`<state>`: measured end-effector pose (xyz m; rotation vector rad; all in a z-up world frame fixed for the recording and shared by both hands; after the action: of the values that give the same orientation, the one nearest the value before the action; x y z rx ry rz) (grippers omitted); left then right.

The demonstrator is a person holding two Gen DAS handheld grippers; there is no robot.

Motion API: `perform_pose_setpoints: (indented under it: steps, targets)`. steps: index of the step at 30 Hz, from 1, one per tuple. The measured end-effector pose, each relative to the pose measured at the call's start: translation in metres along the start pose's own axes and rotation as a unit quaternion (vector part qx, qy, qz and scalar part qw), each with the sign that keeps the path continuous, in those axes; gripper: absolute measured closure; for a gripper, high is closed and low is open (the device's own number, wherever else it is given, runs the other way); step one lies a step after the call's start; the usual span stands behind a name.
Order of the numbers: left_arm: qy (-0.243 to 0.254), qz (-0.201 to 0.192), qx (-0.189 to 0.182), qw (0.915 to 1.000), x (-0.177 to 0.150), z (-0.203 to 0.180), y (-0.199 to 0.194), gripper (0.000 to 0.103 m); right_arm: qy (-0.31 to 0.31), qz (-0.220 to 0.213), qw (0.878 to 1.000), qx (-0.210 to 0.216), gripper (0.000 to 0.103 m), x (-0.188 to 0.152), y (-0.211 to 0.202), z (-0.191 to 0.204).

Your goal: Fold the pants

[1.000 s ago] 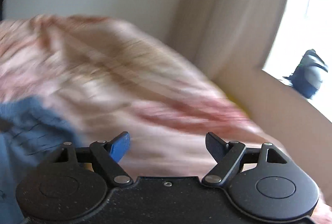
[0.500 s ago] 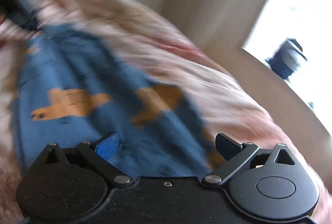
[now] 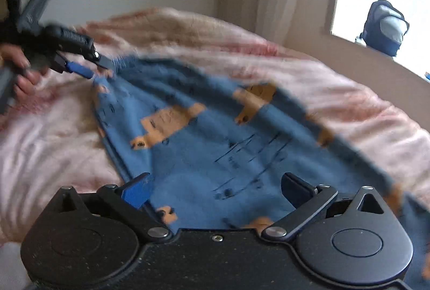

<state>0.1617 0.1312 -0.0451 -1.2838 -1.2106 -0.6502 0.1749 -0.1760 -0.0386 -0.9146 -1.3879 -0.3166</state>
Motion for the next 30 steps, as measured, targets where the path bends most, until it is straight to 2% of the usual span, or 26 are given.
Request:
perform_pose_setpoints:
  steps: [2, 4, 8, 11, 13, 14, 15, 16, 17, 20, 22, 23, 24, 25, 27, 28, 30]
  targets:
    - [0.039, -0.014, -0.044, 0.9982, 0.012, -0.022, 0.003, 0.001, 0.002, -0.017, 1.000, -0.024, 0.001, 0.011, 0.003, -0.022]
    - [0.054, -0.011, -0.083, 0.9950, 0.020, -0.049, 0.016, 0.000, 0.014, -0.021, 0.999, -0.027, 0.001, 0.022, 0.023, -0.045]
    - [0.072, 0.029, -0.132, 0.9882, 0.014, -0.097, 0.056, 0.000, 0.033, -0.022, 0.999, -0.003, 0.002, 0.040, 0.078, -0.080]
    - [0.105, 0.047, -0.163, 0.9798, -0.009, -0.119, 0.072, 0.002, 0.080, -0.003, 0.996, 0.042, 0.019, 0.053, 0.119, -0.099]
    - [0.126, 0.056, -0.182, 0.9736, -0.032, -0.124, 0.069, 0.002, 0.095, 0.012, 0.992, 0.081, 0.026, 0.056, 0.135, -0.100]
    - [0.136, 0.059, -0.184, 0.9717, -0.040, -0.125, 0.068, 0.002, 0.093, 0.017, 0.991, 0.099, 0.036, 0.057, 0.140, -0.098]
    - [0.149, 0.062, -0.181, 0.9701, -0.050, -0.124, 0.067, 0.002, 0.081, 0.029, 0.990, 0.111, 0.053, 0.055, 0.145, -0.094]
    - [0.164, 0.067, -0.177, 0.9681, -0.061, -0.123, 0.065, 0.002, 0.062, 0.041, 0.991, 0.111, 0.065, 0.052, 0.145, -0.088]
    - [0.172, 0.063, -0.176, 0.9671, -0.068, -0.121, 0.061, 0.002, 0.046, 0.051, 0.992, 0.109, 0.085, 0.048, 0.149, -0.084]
    - [0.186, 0.049, -0.179, 0.9650, -0.079, -0.115, 0.049, 0.002, 0.042, 0.041, 0.994, 0.095, 0.093, 0.040, 0.149, -0.088]
    - [0.184, 0.054, -0.179, 0.9650, -0.077, -0.113, 0.048, 0.002, 0.053, 0.028, 0.996, 0.070, 0.093, 0.038, 0.150, -0.098]
    - [0.182, 0.056, -0.180, 0.9649, -0.076, -0.113, 0.049, 0.002, 0.053, 0.027, 0.997, 0.056, 0.097, 0.036, 0.151, -0.103]
    - [0.182, 0.056, -0.181, 0.9648, -0.076, -0.113, 0.048, 0.001, 0.043, 0.030, 0.998, 0.024, 0.103, 0.034, 0.154, -0.108]
    - [0.184, 0.055, -0.181, 0.9645, -0.076, -0.113, 0.047, 0.001, 0.042, 0.026, 0.999, 0.005, 0.103, 0.035, 0.152, -0.113]
    - [0.186, 0.055, -0.179, 0.9645, -0.076, -0.114, 0.048, 0.001, 0.043, -0.004, 0.999, -0.017, 0.087, 0.046, 0.135, -0.114]
    - [0.187, 0.056, -0.177, 0.9646, -0.075, -0.115, 0.048, 0.001, 0.041, -0.022, 0.999, -0.003, 0.084, 0.053, 0.124, -0.106]
    - [0.188, 0.056, -0.175, 0.9648, -0.075, -0.116, 0.048, 0.001, 0.033, -0.029, 0.998, 0.040, 0.078, 0.060, 0.114, -0.079]
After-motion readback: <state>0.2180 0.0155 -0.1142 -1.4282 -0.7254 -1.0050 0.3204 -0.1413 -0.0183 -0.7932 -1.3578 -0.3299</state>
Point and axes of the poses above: each gripper's, at about its wrist camera, not at the fingertips, and y roughly the way its jaws point, z to its left, x to its top, the point moved 3 cm from there along y, roughly the way its jaws point, and after that the axes turned 13 degrees about -z, right-handed, at the moved point
